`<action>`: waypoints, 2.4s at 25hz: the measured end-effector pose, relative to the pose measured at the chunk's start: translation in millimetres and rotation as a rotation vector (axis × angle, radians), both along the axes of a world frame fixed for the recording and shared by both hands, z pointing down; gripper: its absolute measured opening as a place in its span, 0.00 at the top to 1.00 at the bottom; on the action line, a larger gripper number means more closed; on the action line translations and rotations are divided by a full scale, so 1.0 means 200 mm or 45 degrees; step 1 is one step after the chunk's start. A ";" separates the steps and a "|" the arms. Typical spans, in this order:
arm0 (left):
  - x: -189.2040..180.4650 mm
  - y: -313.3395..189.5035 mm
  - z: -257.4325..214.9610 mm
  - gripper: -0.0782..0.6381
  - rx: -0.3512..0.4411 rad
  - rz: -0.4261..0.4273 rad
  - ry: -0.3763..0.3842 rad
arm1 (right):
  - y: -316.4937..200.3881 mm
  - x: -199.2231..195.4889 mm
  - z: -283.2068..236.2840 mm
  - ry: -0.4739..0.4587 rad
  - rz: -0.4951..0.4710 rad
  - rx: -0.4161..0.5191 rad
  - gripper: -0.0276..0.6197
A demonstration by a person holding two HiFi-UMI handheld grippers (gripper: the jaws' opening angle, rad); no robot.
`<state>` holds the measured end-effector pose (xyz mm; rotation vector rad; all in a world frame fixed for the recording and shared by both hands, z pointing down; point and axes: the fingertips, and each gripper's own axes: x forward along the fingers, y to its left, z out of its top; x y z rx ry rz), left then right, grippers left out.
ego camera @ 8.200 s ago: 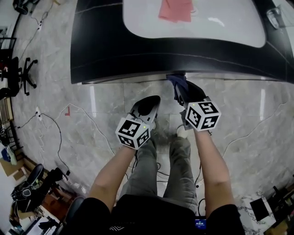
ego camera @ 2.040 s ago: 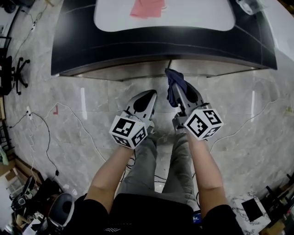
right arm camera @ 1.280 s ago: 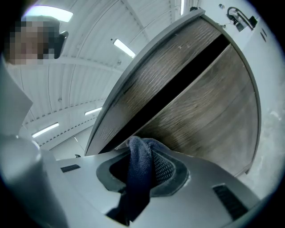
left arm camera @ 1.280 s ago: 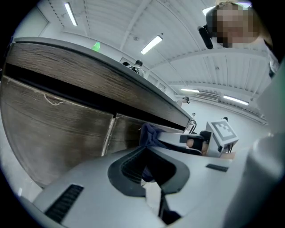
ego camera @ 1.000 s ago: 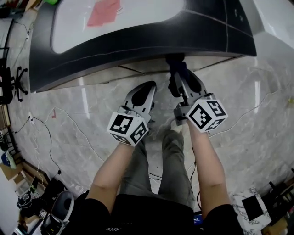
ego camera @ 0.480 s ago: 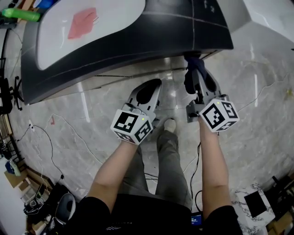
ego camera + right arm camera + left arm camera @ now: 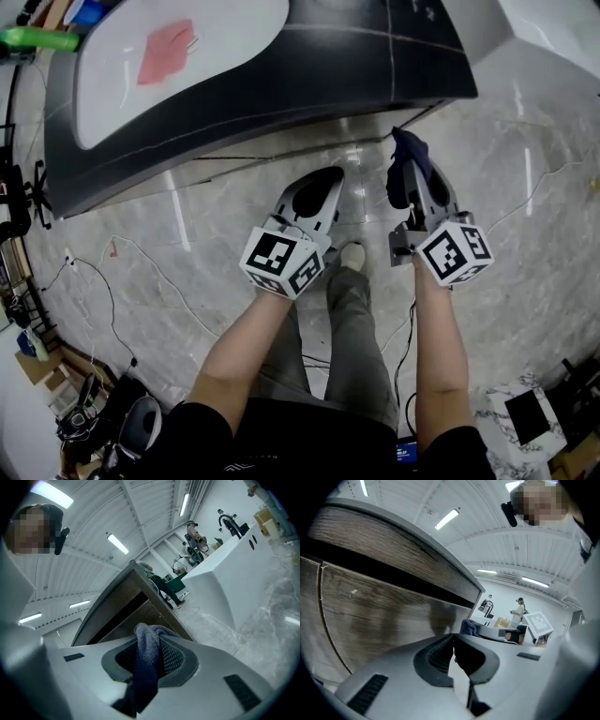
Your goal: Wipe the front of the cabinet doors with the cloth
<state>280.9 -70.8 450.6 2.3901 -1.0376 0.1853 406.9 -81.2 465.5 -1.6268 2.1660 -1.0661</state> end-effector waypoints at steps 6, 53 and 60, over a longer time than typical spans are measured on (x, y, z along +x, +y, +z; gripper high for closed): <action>-0.24 0.03 0.08 0.88 -0.024 -0.061 -0.018 | 0.06 -0.35 0.10 -0.008 -0.135 -0.047 0.83; -0.79 -0.01 0.22 0.88 -0.078 -0.218 -0.090 | -0.13 -0.96 0.28 -0.040 -0.316 -0.104 0.83; -0.52 -0.03 0.22 0.88 -0.079 -0.143 -0.074 | -0.14 -0.60 0.26 -0.018 -0.188 -0.089 0.83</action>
